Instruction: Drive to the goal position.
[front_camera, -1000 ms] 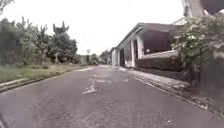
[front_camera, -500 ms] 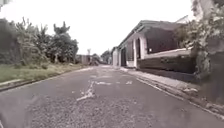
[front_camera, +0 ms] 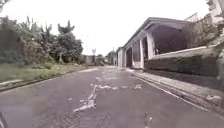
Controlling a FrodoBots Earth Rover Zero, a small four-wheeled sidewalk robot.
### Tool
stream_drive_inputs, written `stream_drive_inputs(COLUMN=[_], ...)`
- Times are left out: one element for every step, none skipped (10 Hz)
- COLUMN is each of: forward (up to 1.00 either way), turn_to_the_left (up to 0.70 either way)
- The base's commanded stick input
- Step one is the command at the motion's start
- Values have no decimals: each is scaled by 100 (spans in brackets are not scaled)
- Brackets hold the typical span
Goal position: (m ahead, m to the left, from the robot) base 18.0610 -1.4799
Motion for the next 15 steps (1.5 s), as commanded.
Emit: stream_drive_inputs(forward=[70, 70, 70, 70, 70, 70, 70, 70, 70, 70, 70, 70, 70, 70, 70], turn_to_the_left=[4, 4, 4, 4, 4, 4, 4, 4, 4, 4, 4, 4, 4, 4, 4])
